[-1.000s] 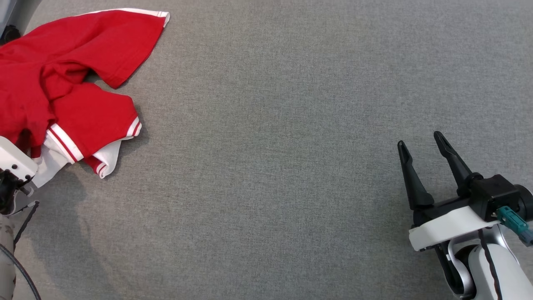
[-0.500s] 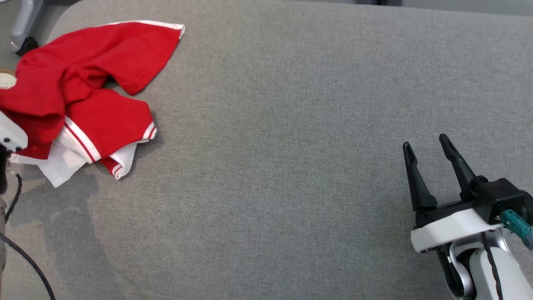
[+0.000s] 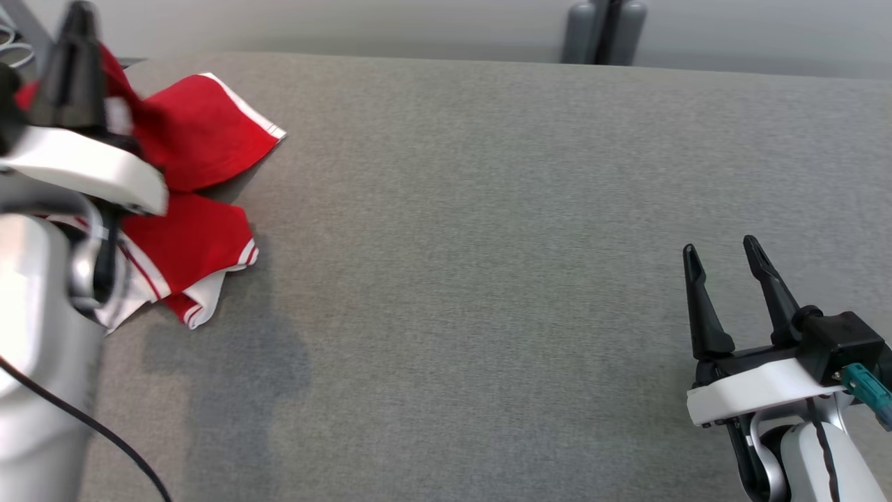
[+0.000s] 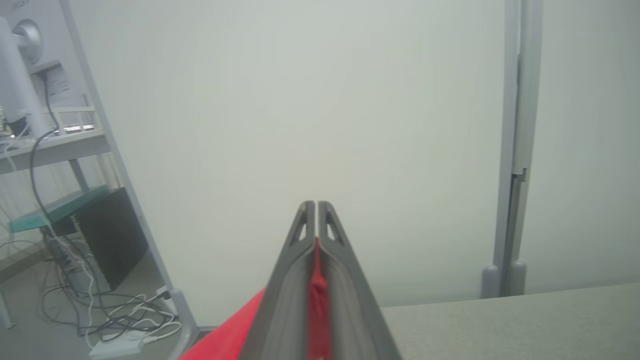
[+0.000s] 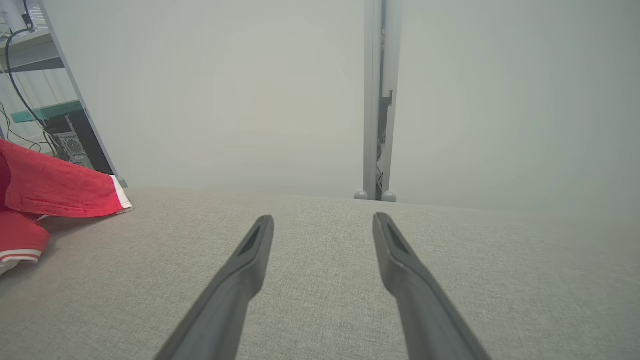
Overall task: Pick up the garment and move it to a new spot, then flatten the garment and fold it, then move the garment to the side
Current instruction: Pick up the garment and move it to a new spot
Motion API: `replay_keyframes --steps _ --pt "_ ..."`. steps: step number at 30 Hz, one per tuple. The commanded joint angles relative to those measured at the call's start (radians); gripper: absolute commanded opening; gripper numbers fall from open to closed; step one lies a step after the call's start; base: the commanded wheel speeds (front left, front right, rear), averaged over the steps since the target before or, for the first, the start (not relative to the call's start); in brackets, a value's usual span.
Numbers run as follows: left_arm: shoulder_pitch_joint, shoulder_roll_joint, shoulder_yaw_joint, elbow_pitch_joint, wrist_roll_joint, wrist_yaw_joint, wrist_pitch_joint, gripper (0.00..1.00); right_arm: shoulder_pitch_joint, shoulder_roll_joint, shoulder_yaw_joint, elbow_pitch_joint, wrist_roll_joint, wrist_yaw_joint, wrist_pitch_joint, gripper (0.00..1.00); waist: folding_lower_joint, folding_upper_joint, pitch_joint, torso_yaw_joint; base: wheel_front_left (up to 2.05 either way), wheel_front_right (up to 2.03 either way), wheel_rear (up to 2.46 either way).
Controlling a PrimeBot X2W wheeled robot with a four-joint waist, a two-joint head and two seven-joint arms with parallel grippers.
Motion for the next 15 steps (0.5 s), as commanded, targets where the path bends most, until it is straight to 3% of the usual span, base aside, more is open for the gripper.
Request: replay_keyframes --steps 1,8,15 --pt "0.021 -0.006 -0.007 -0.027 0.004 0.007 0.012 0.0 0.01 -0.001 -0.001 0.001 0.005 0.002 -0.01 1.0 0.0 0.0 -0.01 -0.019 0.0 0.0 0.0" --pt "0.162 -0.065 -0.118 -0.308 0.009 0.022 0.133 0.0 -0.009 0.01 0.008 0.023 0.011 0.002 -0.026 1.0 0.0 0.0 -0.023 -0.111 0.0 0.0 0.0" --pt "0.184 -0.147 -0.238 -0.377 -0.003 -0.006 0.188 0.0 -0.021 0.017 0.008 0.044 0.023 0.002 -0.045 1.0 0.0 0.0 -0.013 -0.233 0.0 0.0 0.0"
